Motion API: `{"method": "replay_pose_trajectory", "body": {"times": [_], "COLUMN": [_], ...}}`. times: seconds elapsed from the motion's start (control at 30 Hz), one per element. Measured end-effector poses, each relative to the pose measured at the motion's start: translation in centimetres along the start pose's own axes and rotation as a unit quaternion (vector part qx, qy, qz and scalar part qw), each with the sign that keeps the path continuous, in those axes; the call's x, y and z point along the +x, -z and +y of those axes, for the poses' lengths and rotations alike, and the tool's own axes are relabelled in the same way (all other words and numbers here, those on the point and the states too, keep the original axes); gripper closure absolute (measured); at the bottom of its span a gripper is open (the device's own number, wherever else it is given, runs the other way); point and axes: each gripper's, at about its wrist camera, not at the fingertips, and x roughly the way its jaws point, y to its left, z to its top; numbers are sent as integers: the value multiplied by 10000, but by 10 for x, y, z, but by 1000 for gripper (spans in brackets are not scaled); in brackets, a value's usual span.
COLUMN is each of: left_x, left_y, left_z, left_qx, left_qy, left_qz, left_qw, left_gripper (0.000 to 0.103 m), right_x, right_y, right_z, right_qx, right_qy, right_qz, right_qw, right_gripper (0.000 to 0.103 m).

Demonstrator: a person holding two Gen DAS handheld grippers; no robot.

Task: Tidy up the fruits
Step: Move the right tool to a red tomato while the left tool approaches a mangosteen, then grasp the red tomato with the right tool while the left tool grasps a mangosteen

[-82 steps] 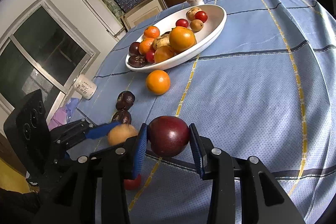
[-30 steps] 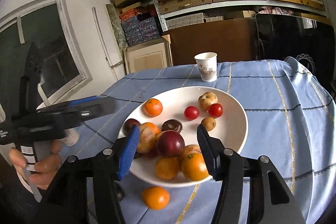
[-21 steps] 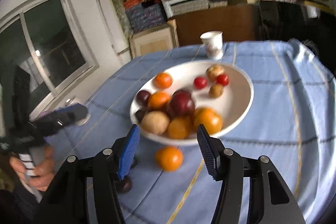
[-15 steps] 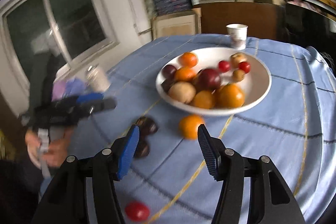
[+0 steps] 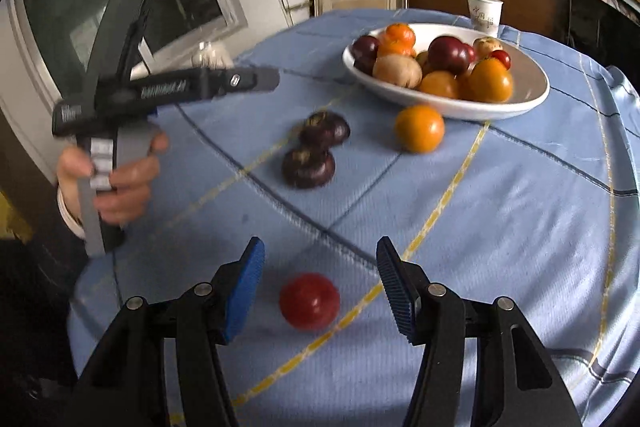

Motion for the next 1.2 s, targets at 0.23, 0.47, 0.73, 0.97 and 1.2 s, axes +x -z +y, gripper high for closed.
{"method": "replay_pose_trajectory", "body": {"times": [0.23, 0.47, 0.73, 0.97, 1.2], "left_x": [5, 7, 10, 11, 8], "left_y": [1, 1, 1, 1, 24], "left_z": [3, 3, 5, 5, -46], "left_qx": [-40, -39, -70, -70, 1237], "left_qy": [-35, -46, -75, -66, 1046], "left_qz": [88, 131, 201, 228, 713], "left_qw": [9999, 9999, 9997, 9997, 9842], "left_gripper": [5, 5, 5, 5, 5], "right_x": [-5, -6, -7, -10, -18], "right_y": [7, 10, 13, 13, 12], "right_z": [5, 5, 5, -3, -45], "right_qx": [-136, -169, -156, 75, 1065], "right_qy": [74, 161, -57, -160, 47], "right_qz": [2, 40, 87, -11, -228], "right_qw": [9999, 9997, 9998, 9998, 9940], "right_gripper": [47, 54, 66, 73, 72]}}
